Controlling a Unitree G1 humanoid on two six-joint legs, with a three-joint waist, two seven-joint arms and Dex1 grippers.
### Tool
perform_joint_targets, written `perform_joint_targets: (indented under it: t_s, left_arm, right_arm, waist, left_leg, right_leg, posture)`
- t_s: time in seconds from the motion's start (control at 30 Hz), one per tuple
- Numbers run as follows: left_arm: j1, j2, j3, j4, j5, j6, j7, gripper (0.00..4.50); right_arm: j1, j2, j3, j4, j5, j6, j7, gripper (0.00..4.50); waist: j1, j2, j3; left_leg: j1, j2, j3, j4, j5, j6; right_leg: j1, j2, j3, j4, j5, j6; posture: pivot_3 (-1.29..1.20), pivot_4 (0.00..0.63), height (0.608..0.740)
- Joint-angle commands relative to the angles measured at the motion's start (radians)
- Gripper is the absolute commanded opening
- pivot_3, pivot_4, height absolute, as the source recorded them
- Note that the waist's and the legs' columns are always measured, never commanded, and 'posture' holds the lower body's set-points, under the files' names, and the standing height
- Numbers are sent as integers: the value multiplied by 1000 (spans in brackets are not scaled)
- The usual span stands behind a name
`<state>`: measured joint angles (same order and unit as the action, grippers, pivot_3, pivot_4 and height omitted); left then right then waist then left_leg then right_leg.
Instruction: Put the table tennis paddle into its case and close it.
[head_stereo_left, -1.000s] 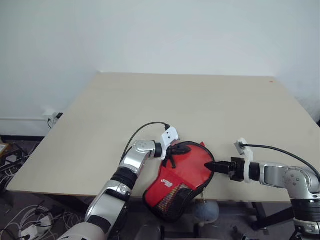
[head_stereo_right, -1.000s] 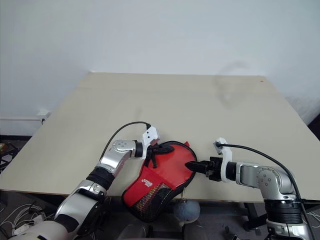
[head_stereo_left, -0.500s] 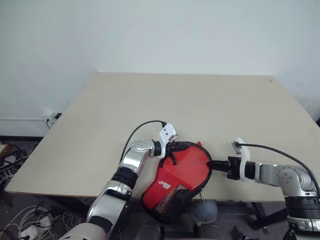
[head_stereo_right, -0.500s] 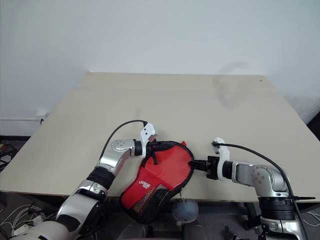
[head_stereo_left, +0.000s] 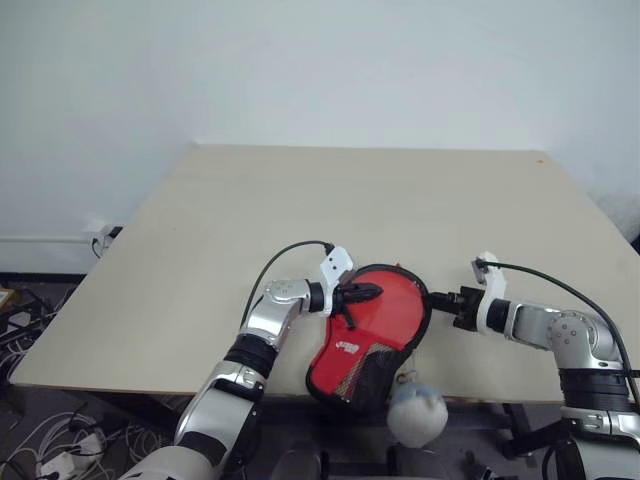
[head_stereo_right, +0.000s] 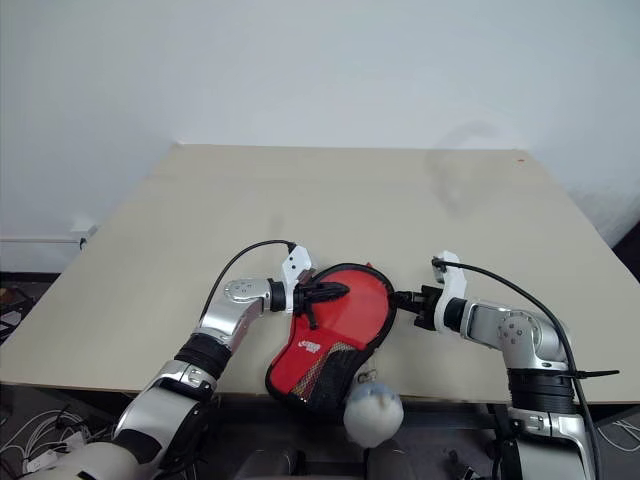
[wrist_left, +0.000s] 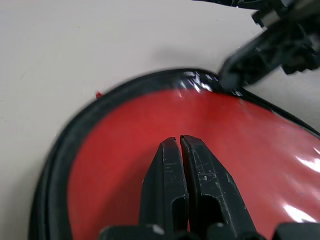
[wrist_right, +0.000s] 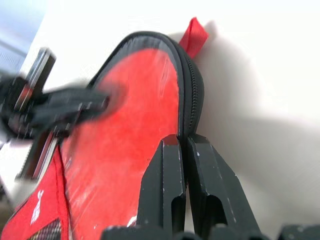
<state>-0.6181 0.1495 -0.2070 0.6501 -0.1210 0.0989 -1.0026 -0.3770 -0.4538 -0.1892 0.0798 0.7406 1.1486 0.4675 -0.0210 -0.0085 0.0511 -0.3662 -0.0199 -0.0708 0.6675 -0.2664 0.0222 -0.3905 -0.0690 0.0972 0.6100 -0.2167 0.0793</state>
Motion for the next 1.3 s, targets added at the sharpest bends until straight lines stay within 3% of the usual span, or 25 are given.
perform_joint_targets:
  t_s: [0.03,0.8,1.3]
  left_arm:
    - [-21,-2,21,-17,-13,-5,3,0]
    - [-13,-8,15,-27,-12,-2,6,0]
    - [-10,-6,22,-66,-50,41,-42,0]
  right_arm:
    - [-62,2,-53,19,-27,-73,-20,28]
    - [-218,57,-111,353,-160,-286,-106,28]
    - [-83,-55,92,147,-319,-378,49,28]
  waist:
    - [-1,0,0]
    - [-3,2,0]
    - [-2,3,-1]
  left_leg:
    - [0,0,0,0,0,0]
    - [0,0,0,0,0,0]
    - [0,-1,-1,-1,0,0]
  right_leg:
    - [0,0,0,0,0,0]
    - [0,0,1,0,0,0]
    - [0,0,1,0,0,0]
  posture:
    - [0,0,740]
    - [0,0,740]
    - [0,0,740]
